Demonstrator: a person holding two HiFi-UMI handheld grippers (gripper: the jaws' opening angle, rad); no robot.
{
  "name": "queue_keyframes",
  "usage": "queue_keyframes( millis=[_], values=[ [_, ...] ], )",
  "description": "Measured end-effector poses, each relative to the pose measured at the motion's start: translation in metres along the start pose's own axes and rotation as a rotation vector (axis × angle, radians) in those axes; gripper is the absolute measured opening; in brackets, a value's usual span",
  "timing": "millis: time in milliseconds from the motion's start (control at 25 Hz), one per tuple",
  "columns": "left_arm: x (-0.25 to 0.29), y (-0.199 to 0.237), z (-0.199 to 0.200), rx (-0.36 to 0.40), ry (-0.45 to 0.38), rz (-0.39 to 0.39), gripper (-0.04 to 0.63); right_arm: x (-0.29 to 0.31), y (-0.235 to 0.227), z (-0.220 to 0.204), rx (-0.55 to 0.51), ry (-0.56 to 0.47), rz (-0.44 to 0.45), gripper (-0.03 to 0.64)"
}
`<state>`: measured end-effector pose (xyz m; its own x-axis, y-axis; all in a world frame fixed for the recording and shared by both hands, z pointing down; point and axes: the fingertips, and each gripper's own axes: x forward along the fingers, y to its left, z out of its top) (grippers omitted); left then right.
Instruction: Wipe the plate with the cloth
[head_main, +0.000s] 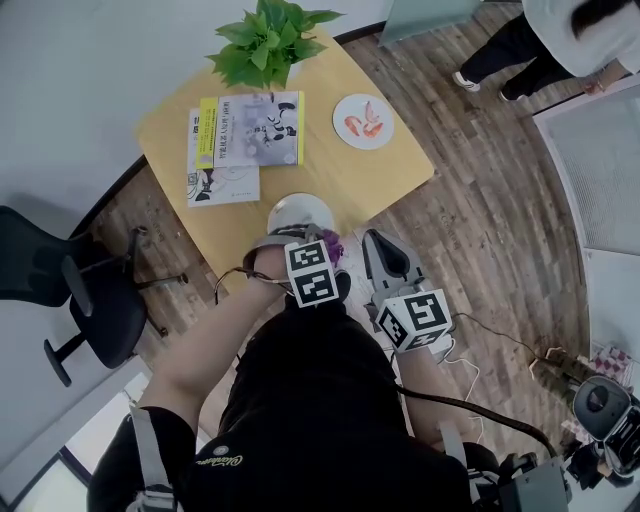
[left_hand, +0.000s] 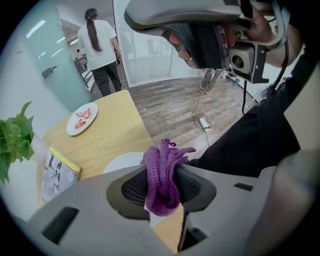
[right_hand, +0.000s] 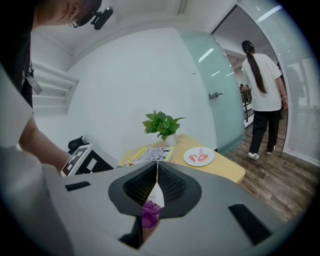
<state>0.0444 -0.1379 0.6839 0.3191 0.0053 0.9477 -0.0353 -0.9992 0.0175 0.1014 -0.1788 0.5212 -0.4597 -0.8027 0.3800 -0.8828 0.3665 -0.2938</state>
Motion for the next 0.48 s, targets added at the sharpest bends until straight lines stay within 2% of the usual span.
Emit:
queue_keyframes(
  millis=[360, 480],
  values=[
    [-0.002, 0.001, -0.007, -0.023, -0.013, 0.004, 0.129, 0.000, 0.002, 0.001, -0.003, 0.000, -0.003, 0.009],
    [-0.012, 0.003, -0.010, -0.057, -0.038, 0.004, 0.129, -0.001, 0.002, 0.004, -0.007, -0.004, -0.004, 0.009]
  ],
)
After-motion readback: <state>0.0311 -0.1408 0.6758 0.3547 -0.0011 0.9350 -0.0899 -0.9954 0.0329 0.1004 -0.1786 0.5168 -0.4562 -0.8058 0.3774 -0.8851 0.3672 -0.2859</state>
